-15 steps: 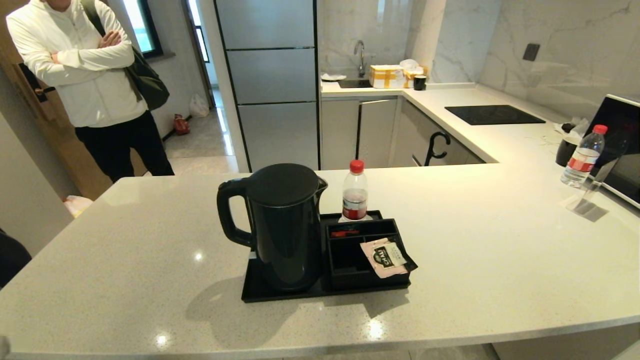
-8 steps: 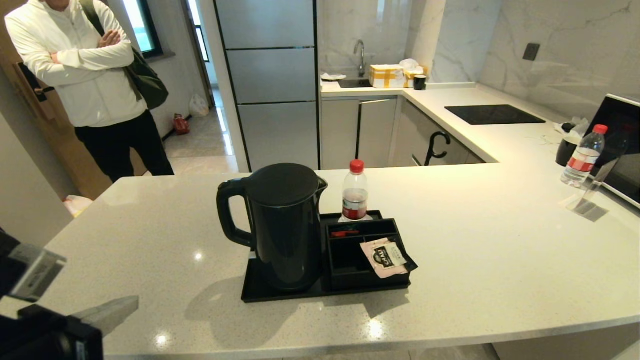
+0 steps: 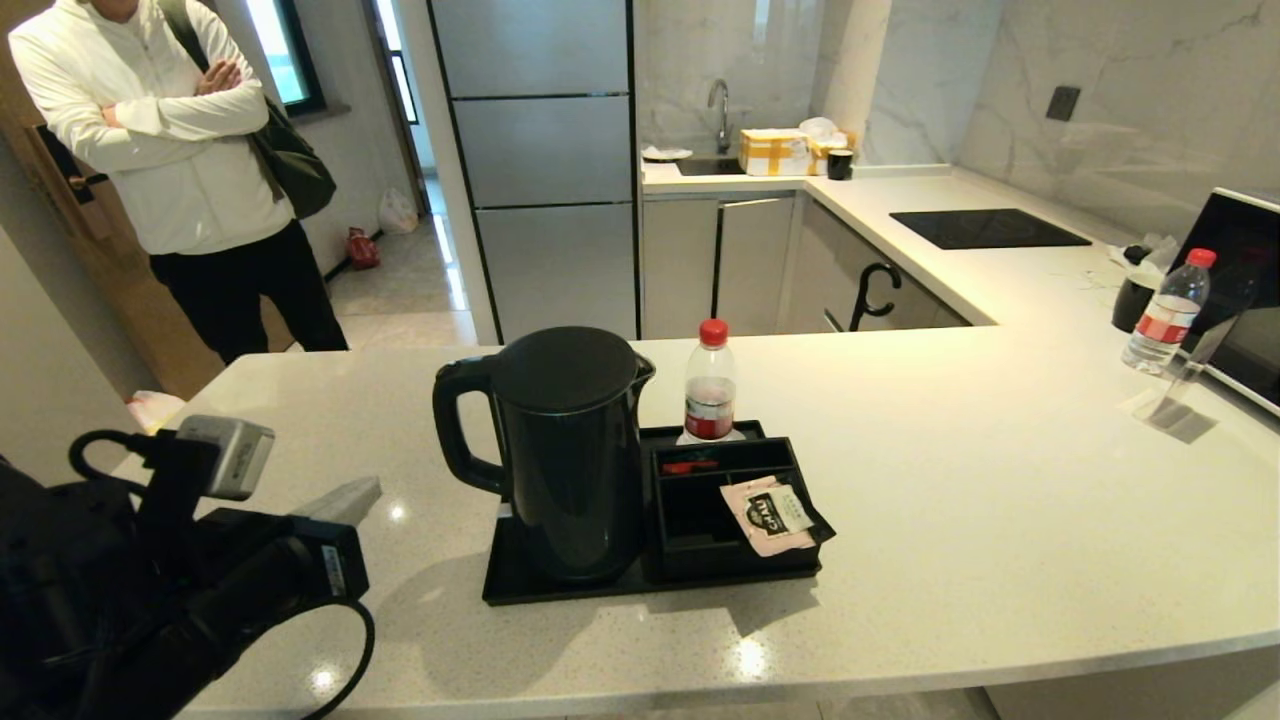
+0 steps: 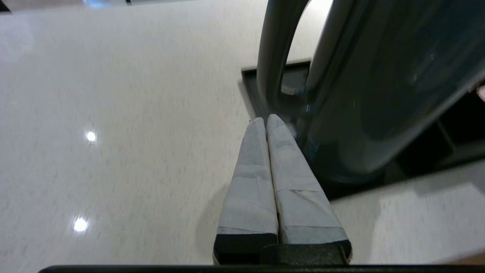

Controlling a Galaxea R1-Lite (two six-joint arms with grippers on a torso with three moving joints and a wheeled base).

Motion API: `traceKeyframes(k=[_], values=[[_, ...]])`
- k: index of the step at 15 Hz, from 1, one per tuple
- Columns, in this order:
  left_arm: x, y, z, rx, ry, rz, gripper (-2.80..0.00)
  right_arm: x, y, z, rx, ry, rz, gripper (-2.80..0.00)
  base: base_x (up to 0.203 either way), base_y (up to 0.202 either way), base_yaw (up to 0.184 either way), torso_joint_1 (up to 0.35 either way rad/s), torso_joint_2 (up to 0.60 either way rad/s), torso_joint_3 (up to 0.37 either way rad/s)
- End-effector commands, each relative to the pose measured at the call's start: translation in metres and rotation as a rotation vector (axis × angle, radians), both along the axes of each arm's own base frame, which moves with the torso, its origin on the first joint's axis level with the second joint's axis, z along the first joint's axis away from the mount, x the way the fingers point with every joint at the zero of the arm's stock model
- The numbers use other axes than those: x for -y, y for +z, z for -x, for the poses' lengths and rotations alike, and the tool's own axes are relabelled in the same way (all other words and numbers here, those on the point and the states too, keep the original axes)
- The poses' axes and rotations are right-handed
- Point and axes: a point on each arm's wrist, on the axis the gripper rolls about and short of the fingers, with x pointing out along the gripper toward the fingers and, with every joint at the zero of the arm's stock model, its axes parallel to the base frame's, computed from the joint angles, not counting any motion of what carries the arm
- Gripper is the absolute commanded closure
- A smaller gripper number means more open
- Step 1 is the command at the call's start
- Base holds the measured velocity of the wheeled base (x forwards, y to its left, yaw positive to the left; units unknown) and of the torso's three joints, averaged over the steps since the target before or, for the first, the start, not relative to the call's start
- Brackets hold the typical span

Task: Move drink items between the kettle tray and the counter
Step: Pick up the kettle

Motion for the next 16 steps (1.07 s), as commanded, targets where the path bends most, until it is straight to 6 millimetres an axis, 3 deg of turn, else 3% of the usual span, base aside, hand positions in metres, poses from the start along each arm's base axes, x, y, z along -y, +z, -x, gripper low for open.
traceKeyframes(k=[1, 2, 3, 8, 10, 16], values=[[0.008, -0.01, -0.012, -0.052, -0.006, -0.019, 0.0, 0.0, -0.009, -0.003, -0.033, 0.0, 0.0, 0.0, 0.0, 0.0, 0.0, 0.0, 0.0, 0.0], [0.009, -0.014, -0.016, -0.07, -0.003, -0.027, 0.0, 0.0, -0.009, -0.003, -0.033, 0.0, 0.0, 0.0, 0.0, 0.0, 0.0, 0.0, 0.0, 0.0], [0.01, -0.016, -0.019, -0.081, -0.004, -0.033, -2.8, 0.0, -0.009, -0.003, -0.033, 0.0, 0.0, 0.0, 0.0, 0.0, 0.0, 0.0, 0.0, 0.0], [0.015, -0.022, -0.032, -0.103, -0.002, -0.039, -2.8, 0.0, -0.009, -0.003, -0.033, 0.0, 0.0, 0.0, 0.0, 0.0, 0.0, 0.0, 0.0, 0.0], [0.019, -0.018, -0.047, -0.102, 0.015, -0.043, -2.8, 0.0, -0.009, -0.003, -0.033, 0.0, 0.0, 0.0, 0.0, 0.0, 0.0, 0.0, 0.0, 0.0], [0.021, -0.02, -0.053, -0.132, 0.029, -0.055, -2.8, 0.0, -0.009, -0.003, -0.033, 0.0, 0.0, 0.0, 0.0, 0.0, 0.0, 0.0, 0.0, 0.0]])
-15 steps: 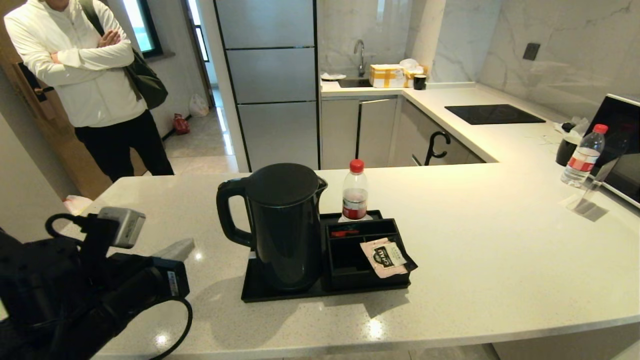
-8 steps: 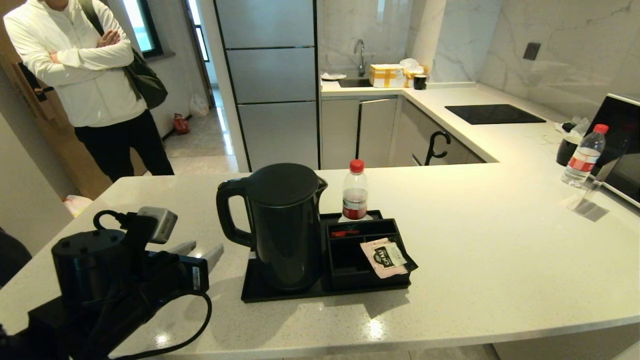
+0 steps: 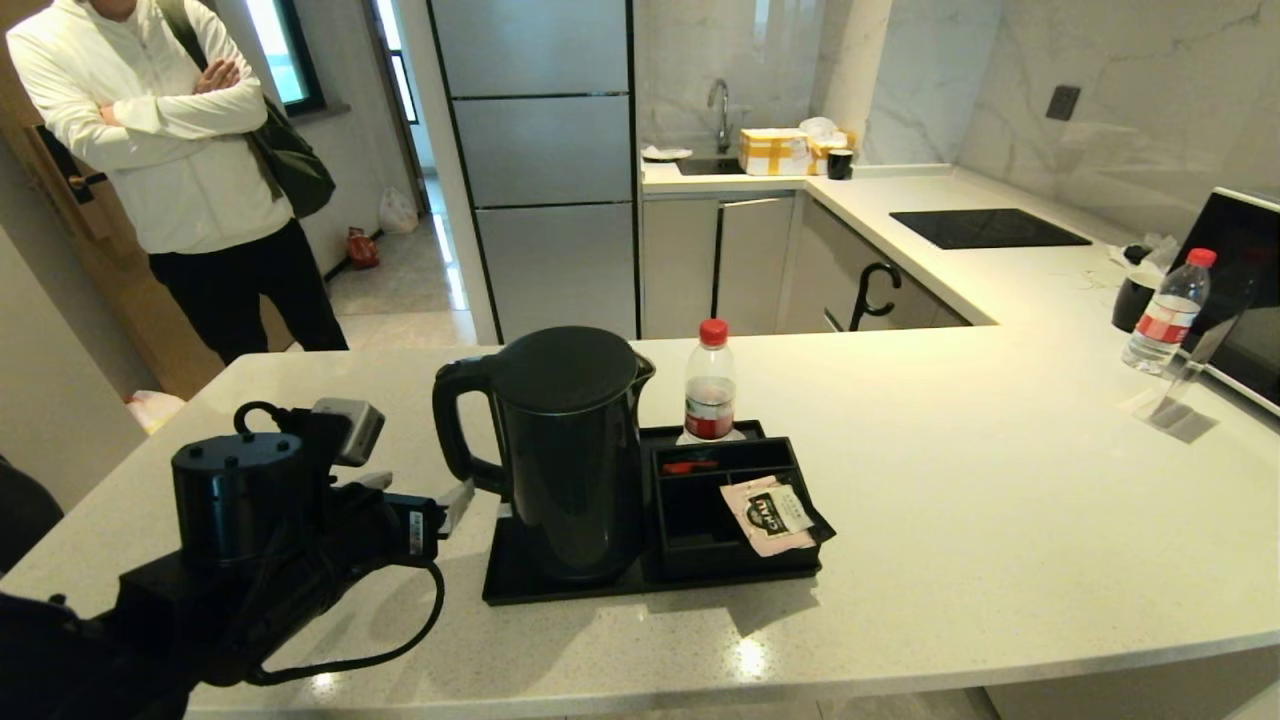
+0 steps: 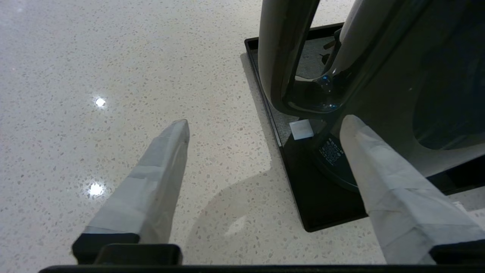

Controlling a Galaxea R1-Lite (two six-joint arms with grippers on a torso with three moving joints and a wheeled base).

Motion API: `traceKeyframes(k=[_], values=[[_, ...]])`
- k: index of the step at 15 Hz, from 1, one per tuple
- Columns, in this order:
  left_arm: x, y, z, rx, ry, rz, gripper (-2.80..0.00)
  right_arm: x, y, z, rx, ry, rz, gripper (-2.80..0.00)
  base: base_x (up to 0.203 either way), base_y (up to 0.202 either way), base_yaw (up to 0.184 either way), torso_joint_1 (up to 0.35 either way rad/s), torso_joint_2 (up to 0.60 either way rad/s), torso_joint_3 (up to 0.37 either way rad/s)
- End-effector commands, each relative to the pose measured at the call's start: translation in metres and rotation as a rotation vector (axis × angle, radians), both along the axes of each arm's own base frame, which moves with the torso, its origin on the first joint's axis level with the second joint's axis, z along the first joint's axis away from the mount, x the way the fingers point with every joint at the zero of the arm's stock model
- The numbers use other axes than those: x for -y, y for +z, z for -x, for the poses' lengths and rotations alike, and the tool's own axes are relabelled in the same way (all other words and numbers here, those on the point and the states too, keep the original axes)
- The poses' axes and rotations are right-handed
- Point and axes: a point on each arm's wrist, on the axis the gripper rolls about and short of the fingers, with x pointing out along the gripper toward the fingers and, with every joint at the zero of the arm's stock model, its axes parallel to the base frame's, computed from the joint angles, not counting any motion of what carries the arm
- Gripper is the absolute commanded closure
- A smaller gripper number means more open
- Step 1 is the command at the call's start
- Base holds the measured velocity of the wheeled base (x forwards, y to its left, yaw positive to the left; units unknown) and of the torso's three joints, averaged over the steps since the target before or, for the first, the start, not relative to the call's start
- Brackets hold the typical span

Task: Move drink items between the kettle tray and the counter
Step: Pick up the kettle

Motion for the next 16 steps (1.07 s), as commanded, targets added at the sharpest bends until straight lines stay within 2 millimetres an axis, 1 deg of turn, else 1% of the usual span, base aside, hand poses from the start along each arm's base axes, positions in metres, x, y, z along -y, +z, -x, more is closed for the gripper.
traceKeyframes(k=[1, 3, 6, 7, 9, 12, 16], values=[[0.001, 0.001, -0.002, 0.009, 0.001, 0.003, -2.8, 0.0, -0.009, -0.003, -0.033, 0.0, 0.0, 0.0, 0.0, 0.0, 0.0, 0.0, 0.0, 0.0], [0.001, 0.004, -0.004, 0.022, 0.003, 0.007, -2.8, 0.0, -0.009, -0.003, -0.033, 0.0, 0.0, 0.0, 0.0, 0.0, 0.0, 0.0, 0.0, 0.0], [0.004, 0.008, -0.016, 0.055, 0.038, 0.004, -2.8, 0.0, -0.009, -0.003, -0.033, 0.0, 0.0, 0.0, 0.0, 0.0, 0.0, 0.0, 0.0, 0.0], [0.006, 0.012, -0.025, 0.082, 0.061, 0.005, -2.8, 0.0, -0.009, -0.003, -0.033, 0.0, 0.0, 0.0, 0.0, 0.0, 0.0, 0.0, 0.0, 0.0], [0.009, 0.015, -0.034, 0.102, 0.078, 0.007, -2.8, 0.0, -0.009, -0.003, -0.033, 0.0, 0.0, 0.0, 0.0, 0.0, 0.0, 0.0, 0.0, 0.0], [0.015, 0.008, -0.044, 0.098, 0.07, 0.004, -2.8, 0.0, -0.009, -0.003, -0.033, 0.0, 0.0, 0.0, 0.0, 0.0, 0.0, 0.0, 0.0, 0.0], [0.021, 0.002, -0.056, 0.166, 0.066, 0.024, -2.8, 0.0, -0.009, -0.003, -0.033, 0.0, 0.0, 0.0, 0.0, 0.0, 0.0, 0.0, 0.0, 0.0]])
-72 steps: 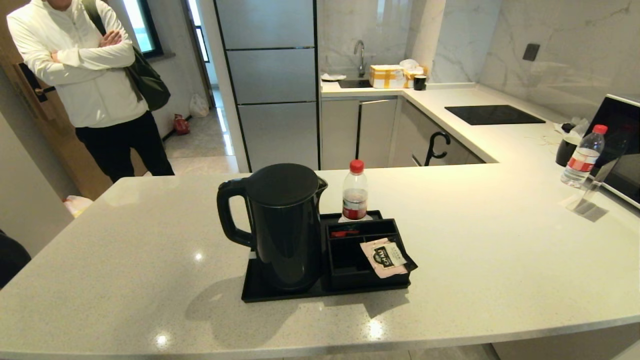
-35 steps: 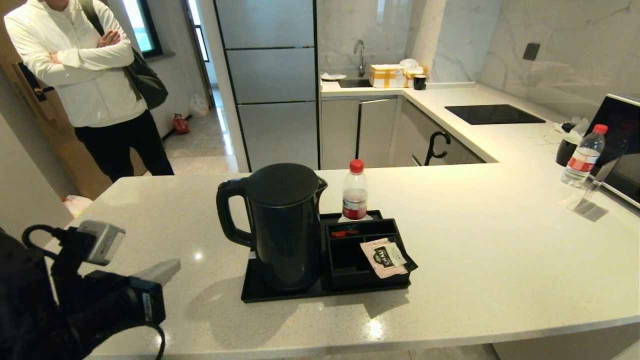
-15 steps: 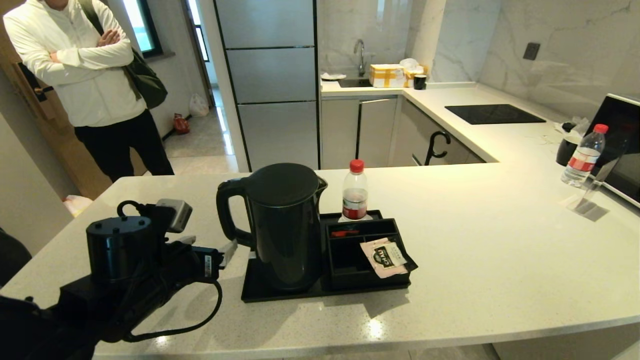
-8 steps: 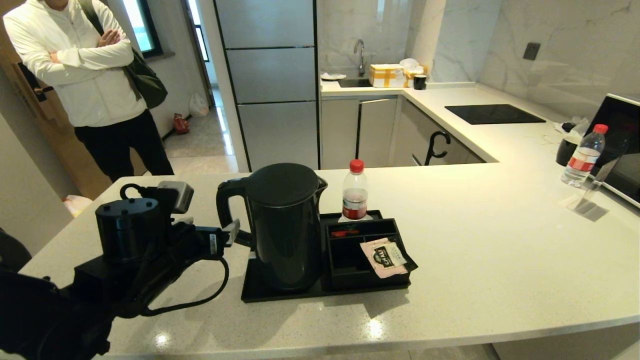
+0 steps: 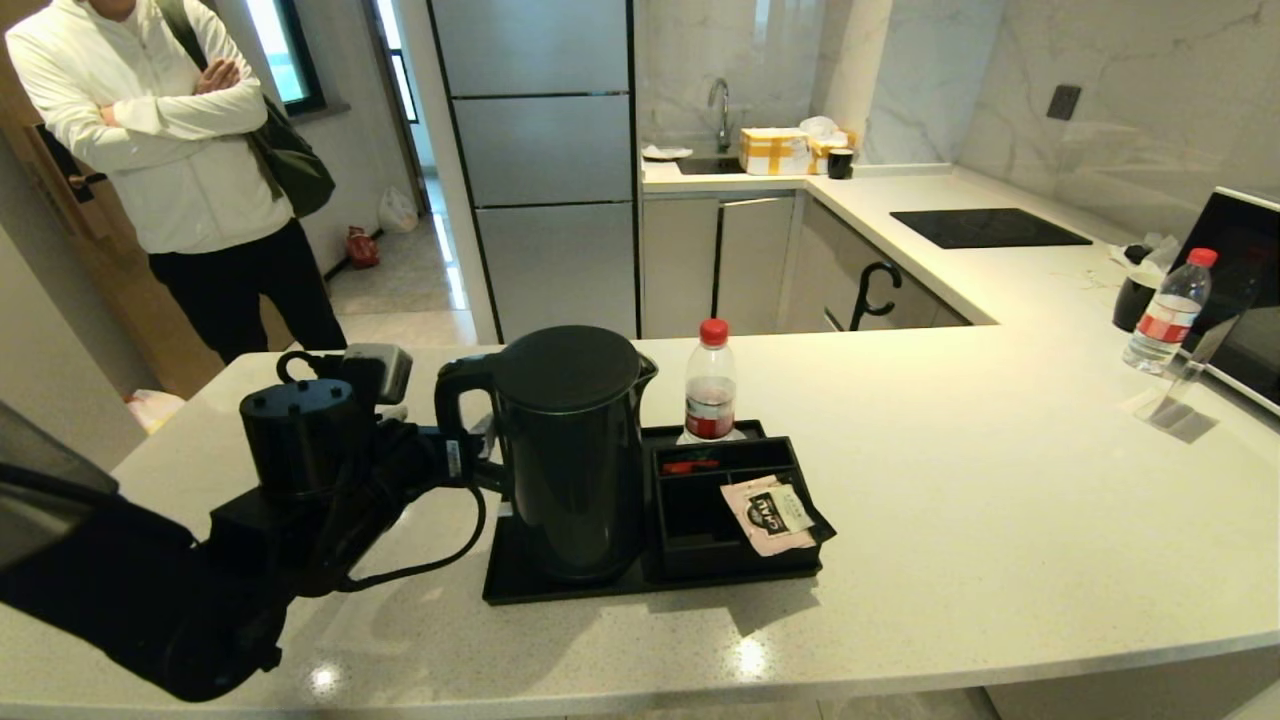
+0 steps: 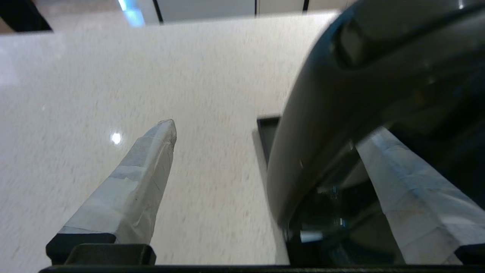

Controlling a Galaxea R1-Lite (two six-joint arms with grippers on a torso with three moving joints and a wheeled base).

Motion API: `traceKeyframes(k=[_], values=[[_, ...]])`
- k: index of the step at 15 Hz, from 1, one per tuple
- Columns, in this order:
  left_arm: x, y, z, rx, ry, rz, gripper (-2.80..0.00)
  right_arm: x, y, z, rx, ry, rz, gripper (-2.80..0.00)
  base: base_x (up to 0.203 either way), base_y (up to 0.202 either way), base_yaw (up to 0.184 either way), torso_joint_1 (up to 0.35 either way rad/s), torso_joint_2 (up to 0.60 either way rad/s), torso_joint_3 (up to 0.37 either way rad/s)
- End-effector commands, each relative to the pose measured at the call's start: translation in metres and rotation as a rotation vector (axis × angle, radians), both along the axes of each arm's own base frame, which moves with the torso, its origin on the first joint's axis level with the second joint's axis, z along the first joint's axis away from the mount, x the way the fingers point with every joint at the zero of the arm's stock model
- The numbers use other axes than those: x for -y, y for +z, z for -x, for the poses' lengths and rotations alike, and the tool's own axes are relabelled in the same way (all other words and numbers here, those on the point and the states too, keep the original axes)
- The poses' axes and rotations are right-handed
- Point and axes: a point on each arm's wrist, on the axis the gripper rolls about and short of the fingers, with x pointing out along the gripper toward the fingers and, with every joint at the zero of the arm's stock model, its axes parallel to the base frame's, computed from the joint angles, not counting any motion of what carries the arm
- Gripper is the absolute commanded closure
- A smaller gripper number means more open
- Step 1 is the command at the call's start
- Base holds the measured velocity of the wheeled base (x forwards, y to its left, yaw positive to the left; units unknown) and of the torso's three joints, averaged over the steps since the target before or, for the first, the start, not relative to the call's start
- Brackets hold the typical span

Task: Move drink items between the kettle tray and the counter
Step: Pick up the kettle

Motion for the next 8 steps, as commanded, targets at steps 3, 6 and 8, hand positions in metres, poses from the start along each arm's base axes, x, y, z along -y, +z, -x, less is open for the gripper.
traceKeyframes(k=[3, 6, 8], values=[[0.0025, -0.0075, -0.0065, -0.001, 0.001, -0.001, -2.8, 0.0, -0.0088, -0.0027, -0.033, 0.001, 0.0, 0.0, 0.0, 0.0, 0.0, 0.0, 0.0, 0.0], [0.0017, -0.0091, -0.0059, -0.006, 0.004, -0.004, -2.8, 0.0, -0.0088, -0.0027, -0.033, 0.001, 0.0, 0.0, 0.0, 0.0, 0.0, 0.0, 0.0, 0.0], [0.0015, -0.0098, -0.0071, -0.007, 0.004, -0.005, -2.8, 0.0, -0.0088, -0.0027, -0.033, 0.001, 0.0, 0.0, 0.0, 0.0, 0.0, 0.0, 0.0, 0.0]])
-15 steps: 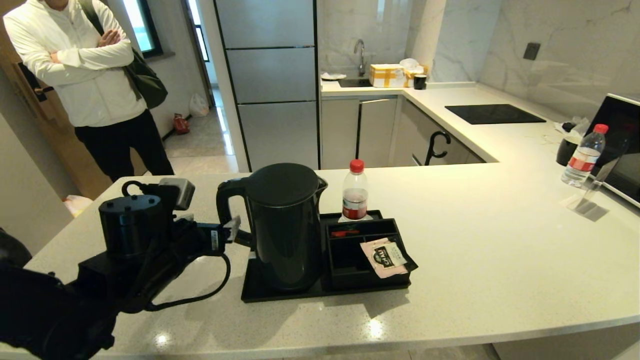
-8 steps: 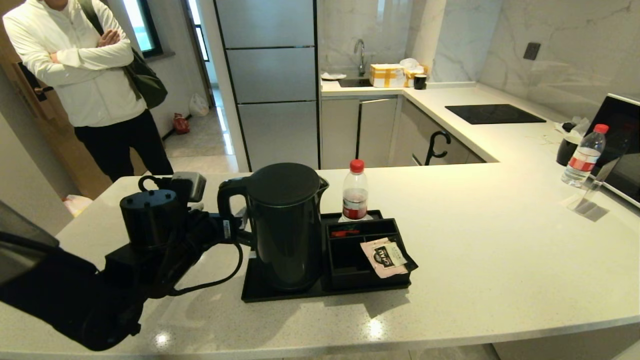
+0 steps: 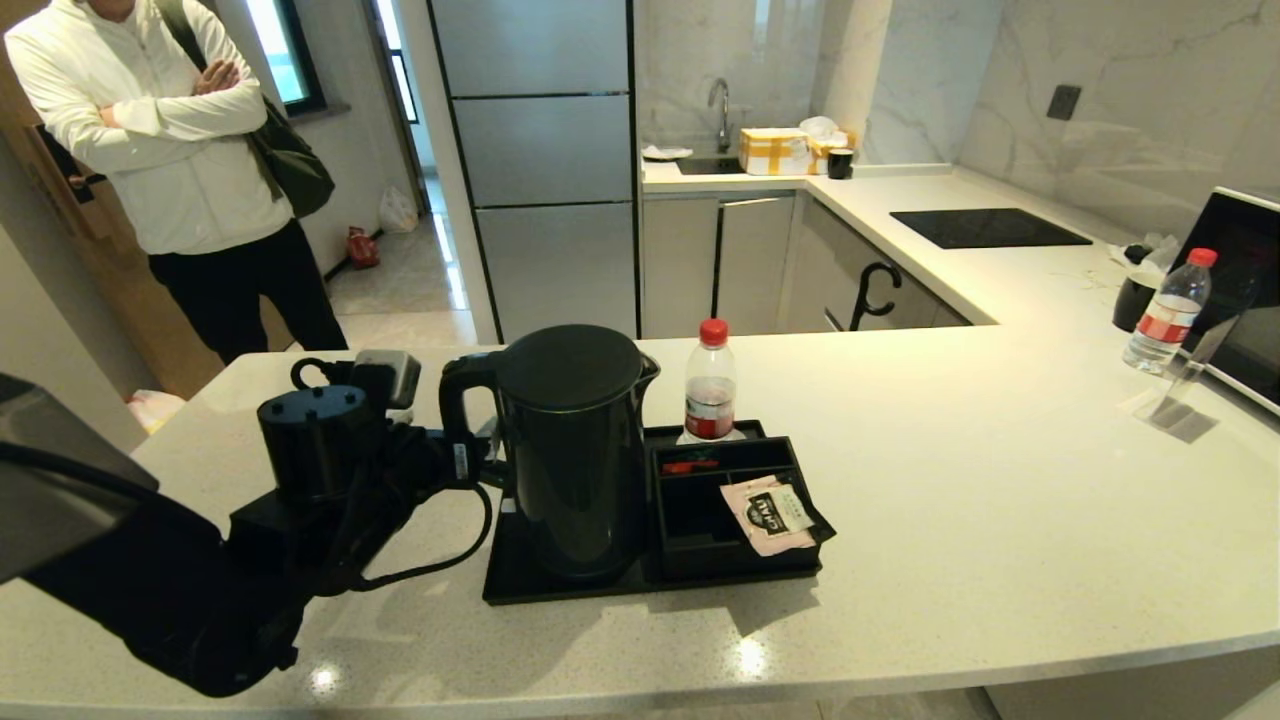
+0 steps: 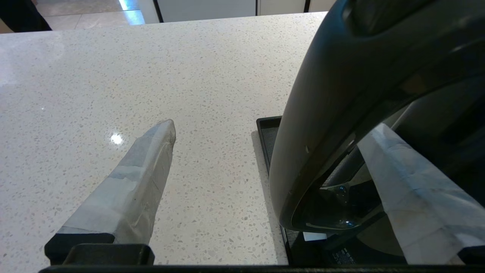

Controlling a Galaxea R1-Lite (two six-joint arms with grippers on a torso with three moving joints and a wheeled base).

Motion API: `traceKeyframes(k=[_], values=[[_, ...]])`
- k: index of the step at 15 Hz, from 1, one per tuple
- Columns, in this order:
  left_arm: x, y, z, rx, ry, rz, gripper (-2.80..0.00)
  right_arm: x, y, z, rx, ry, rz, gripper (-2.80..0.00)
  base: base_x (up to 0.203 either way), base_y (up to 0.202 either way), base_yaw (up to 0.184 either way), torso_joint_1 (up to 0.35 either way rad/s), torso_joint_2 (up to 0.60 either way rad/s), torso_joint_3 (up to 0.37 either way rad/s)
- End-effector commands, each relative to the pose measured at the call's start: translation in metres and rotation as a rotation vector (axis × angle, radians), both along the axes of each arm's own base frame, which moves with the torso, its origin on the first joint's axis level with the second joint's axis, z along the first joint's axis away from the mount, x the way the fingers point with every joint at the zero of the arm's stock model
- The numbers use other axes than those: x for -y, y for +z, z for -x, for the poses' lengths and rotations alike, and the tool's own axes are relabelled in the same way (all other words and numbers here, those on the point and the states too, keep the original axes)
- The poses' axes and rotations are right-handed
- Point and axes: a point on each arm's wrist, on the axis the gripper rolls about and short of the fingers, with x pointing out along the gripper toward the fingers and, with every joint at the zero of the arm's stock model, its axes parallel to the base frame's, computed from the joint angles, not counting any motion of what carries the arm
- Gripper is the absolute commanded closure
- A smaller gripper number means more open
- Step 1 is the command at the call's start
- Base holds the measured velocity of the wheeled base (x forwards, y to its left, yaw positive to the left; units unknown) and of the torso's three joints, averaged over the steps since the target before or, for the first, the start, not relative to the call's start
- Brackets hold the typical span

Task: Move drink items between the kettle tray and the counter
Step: Pick up the kettle

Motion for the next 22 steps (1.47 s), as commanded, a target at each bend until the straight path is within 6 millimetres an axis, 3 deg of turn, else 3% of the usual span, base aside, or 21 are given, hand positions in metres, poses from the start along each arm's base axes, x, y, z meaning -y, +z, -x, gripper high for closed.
traceKeyframes(k=[1, 9, 22], values=[[-0.001, 0.0, -0.002, 0.005, 0.005, 0.002, -2.8, 0.0, -0.009, -0.003, -0.033, 0.0, 0.0, 0.0, 0.0, 0.0, 0.0, 0.0, 0.0, 0.0], [-0.012, -0.001, -0.015, 0.016, 0.041, -0.006, -2.8, 0.0, -0.009, -0.003, -0.033, 0.0, 0.0, 0.0, 0.0, 0.0, 0.0, 0.0, 0.0, 0.0], [-0.008, -0.001, -0.029, 0.038, 0.024, -0.02, -2.8, 0.0, -0.009, -0.003, -0.033, 0.0, 0.0, 0.0, 0.0, 0.0, 0.0, 0.0, 0.0, 0.0]])
